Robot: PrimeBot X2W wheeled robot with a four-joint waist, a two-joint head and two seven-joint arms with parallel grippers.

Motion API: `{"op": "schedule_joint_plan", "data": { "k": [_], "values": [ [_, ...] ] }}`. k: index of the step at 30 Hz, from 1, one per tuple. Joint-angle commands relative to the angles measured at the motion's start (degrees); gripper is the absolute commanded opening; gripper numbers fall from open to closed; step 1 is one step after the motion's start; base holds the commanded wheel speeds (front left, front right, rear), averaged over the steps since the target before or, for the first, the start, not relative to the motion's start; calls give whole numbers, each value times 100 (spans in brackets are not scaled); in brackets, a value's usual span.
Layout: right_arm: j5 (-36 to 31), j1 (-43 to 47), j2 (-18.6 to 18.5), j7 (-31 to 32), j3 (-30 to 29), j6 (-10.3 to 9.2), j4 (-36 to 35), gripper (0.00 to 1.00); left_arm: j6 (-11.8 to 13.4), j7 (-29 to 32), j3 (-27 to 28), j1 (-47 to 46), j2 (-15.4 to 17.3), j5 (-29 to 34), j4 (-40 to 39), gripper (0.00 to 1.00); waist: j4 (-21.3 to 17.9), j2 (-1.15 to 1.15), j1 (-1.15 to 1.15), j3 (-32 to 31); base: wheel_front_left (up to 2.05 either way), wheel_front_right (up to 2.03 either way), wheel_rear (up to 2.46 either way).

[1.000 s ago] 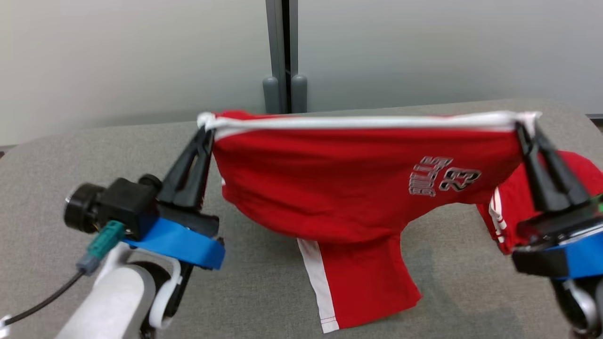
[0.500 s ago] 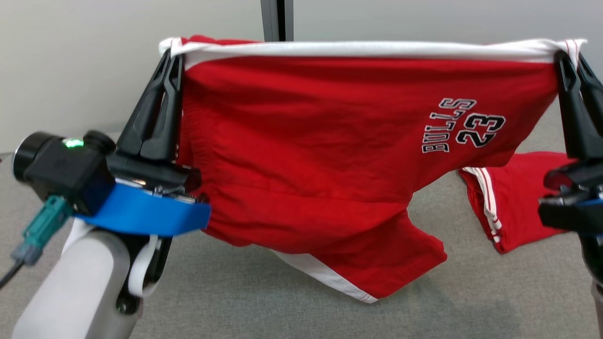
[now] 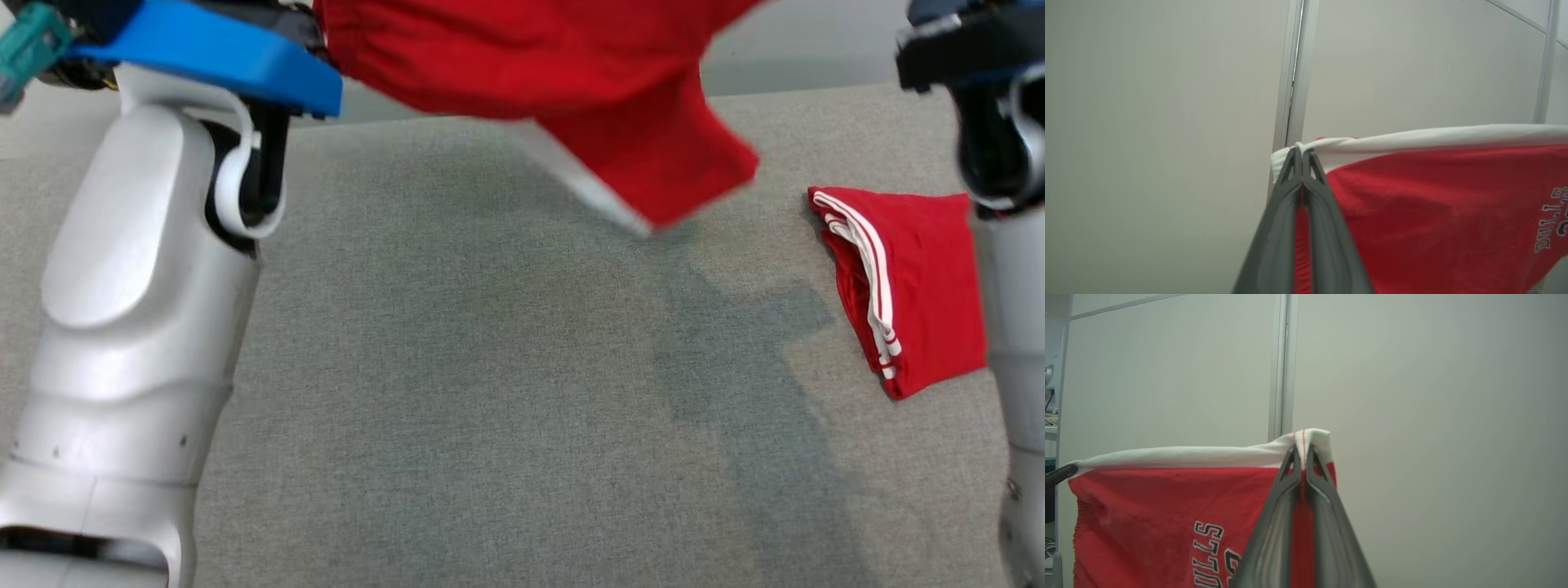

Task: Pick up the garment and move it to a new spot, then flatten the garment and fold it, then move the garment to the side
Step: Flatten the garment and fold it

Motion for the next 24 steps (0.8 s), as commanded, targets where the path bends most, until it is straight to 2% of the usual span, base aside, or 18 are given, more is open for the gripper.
{"op": "schedule_joint_plan", "data": {
  "k": [1, 8, 14, 19, 24],
  "values": [
    [58, -202, 69, -104, 26, -12, 273, 0, -16, -69, 45, -156, -4, 40, 252, 0, -9, -1, -2, 20, 0, 0, 0],
    [409, -774, 684, -539, 944, -8, 2362, 0, -36, -180, 176, -384, -298, 148, 2398, 0, -95, -1, -2, 191, 0, 0, 0],
    [842, -414, 1049, -645, 1690, -8, 3830, 0, -22, -184, 288, 4, -530, 43, 3726, 0, -147, -1, -2, 316, 0, 0, 0],
    [1241, 4, 1123, -722, 2114, -7, 4178, 0, -116, -185, 180, 309, -648, 212, 3925, 0, -83, -1, -2, 374, 0, 0, 0],
    [1444, 819, 854, -736, 2223, -7, 3624, 0, -251, -185, 219, 1071, -697, 454, 3238, 0, -28, -1, -2, 219, 0, 0, 0]
  ]
}}
